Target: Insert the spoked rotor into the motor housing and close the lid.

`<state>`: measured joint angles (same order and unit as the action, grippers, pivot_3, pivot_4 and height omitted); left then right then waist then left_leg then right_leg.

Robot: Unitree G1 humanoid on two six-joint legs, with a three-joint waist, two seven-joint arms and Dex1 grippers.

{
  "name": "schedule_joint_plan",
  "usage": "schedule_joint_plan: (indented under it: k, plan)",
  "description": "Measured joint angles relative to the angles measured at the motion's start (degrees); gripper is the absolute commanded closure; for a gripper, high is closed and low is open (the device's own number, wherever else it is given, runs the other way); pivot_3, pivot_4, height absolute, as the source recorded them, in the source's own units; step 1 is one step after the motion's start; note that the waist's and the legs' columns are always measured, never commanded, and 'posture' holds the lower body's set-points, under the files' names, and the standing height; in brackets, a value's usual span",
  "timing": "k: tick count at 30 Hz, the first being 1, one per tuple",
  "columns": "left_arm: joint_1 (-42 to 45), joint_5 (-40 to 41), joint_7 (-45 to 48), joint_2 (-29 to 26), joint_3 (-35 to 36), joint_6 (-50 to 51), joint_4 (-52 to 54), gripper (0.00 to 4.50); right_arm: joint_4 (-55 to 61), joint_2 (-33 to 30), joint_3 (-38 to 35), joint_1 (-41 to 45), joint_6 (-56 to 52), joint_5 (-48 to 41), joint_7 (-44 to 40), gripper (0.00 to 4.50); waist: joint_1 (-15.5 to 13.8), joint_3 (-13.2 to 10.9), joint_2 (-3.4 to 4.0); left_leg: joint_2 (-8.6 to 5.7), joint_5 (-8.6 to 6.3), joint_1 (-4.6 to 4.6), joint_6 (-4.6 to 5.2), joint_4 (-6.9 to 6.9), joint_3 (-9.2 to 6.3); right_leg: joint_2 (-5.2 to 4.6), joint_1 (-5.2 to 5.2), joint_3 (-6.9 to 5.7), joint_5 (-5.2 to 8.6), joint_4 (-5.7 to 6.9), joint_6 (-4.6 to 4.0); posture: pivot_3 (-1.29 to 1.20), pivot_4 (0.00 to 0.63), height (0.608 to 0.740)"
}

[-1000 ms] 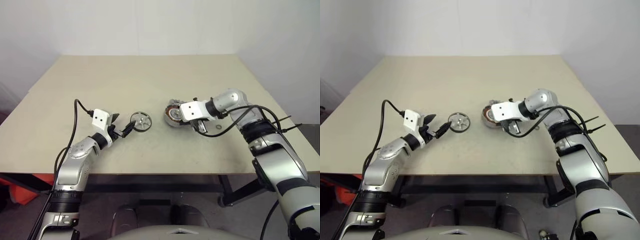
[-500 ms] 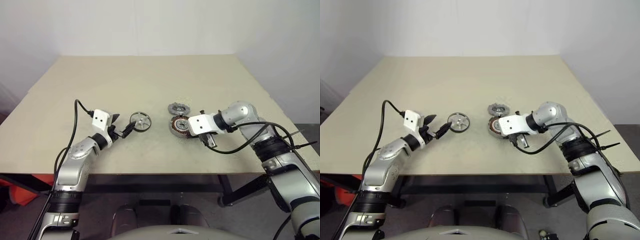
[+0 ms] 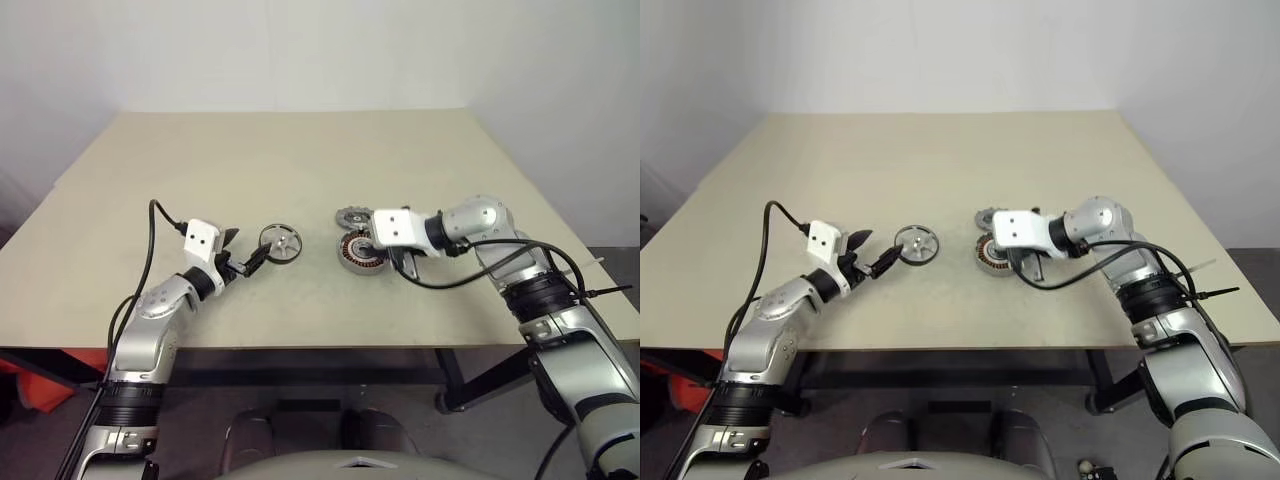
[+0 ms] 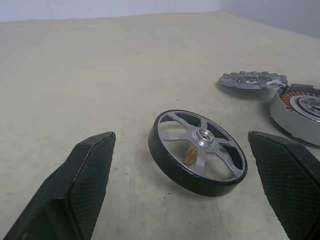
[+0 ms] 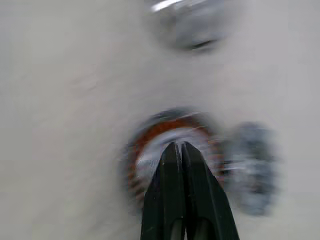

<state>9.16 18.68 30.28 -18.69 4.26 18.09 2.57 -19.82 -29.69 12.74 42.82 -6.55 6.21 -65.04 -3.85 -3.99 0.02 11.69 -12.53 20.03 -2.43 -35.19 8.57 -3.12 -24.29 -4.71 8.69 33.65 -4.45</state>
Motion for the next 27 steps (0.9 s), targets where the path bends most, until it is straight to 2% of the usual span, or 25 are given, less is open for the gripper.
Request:
schedule_joint_plan:
  k: [4, 6, 9, 15, 18, 24, 27]
  plan:
    - [-0.77, 0.05, -0.31, 0.66, -0.18, 0.02, 0.20, 0.00, -0.43, 7.74, -7.61, 0.62, -15.01, -2.99, 16.05, 4.48, -0.41, 0.01, 0.00, 0.02, 0.04, -0.11, -0.07, 0.04, -0.09, -0.01, 0.02, -0.03, 0.00, -0.03, 0.00, 0.00, 0.000, 0.740]
    - [-0.94, 0.07, -0.30, 0.59, -0.17, 0.09, 0.19, 0.00, -0.32, 7.75, -9.75, -1.56, -18.93, -3.33, 20.61, 4.48, -1.32, 0.02, -0.02, 0.03, 0.01, -0.12, -0.01, 0.04, -0.09, -0.10, 0.08, -0.03, 0.01, -0.13, 0.03, 0.00, 0.000, 0.740]
    - [-0.78, 0.12, 0.02, -0.03, -0.02, 0.17, 0.08, 0.00, -0.05, 6.61, -11.22, -5.90, -22.00, -4.07, 23.15, 4.48, -1.75, 0.02, -0.01, -0.03, -0.05, -0.07, 0.08, 0.04, -0.05, -0.19, 0.08, -0.02, 0.03, -0.21, 0.08, 0.00, 0.000, 0.740]
    - [1.12, 0.13, 1.34, -0.08, -0.58, 0.54, -0.52, 0.00, 2.76, 2.80, -14.30, -10.58, -21.20, -4.13, 28.60, 4.48, -1.53, 0.05, 0.04, -0.02, 0.00, -0.07, -0.01, 0.17, 0.02, -0.12, 0.09, -0.01, 0.03, -0.16, 0.09, 0.00, 0.000, 0.740]
    - [1.49, 0.12, 1.87, -0.04, -1.38, 0.54, -1.31, 0.00, 4.69, 0.99, -14.41, -12.70, -21.74, -4.12, 29.87, 3.87, -1.50, 0.07, 0.07, -0.04, 0.02, -0.11, -0.05, 0.16, 0.02, -0.09, 0.13, -0.02, 0.04, -0.16, 0.09, 0.00, 0.000, 0.740]
    - [1.92, 0.11, 2.35, -0.04, -1.84, 0.54, -2.33, 0.00, 8.14, -0.04, -14.41, -17.68, -24.66, -4.40, 31.30, 1.78, -1.62, 0.09, 0.10, -0.13, 0.03, -0.07, -0.04, 0.12, 0.01, -0.11, 0.15, -0.03, 0.04, -0.23, 0.11, 0.00, 0.000, 0.740]
    - [2.06, 0.11, 2.76, -0.04, -2.10, 0.53, -2.47, 0.00, 9.22, -0.09, -14.44, -18.50, -25.50, -4.77, 32.13, 1.78, -1.57, 0.11, 0.13, -0.16, 0.03, -0.07, -0.04, 0.12, 0.01, -0.10, 0.15, -0.06, 0.04, -0.25, 0.12, 0.00, 0.000, 0.740]
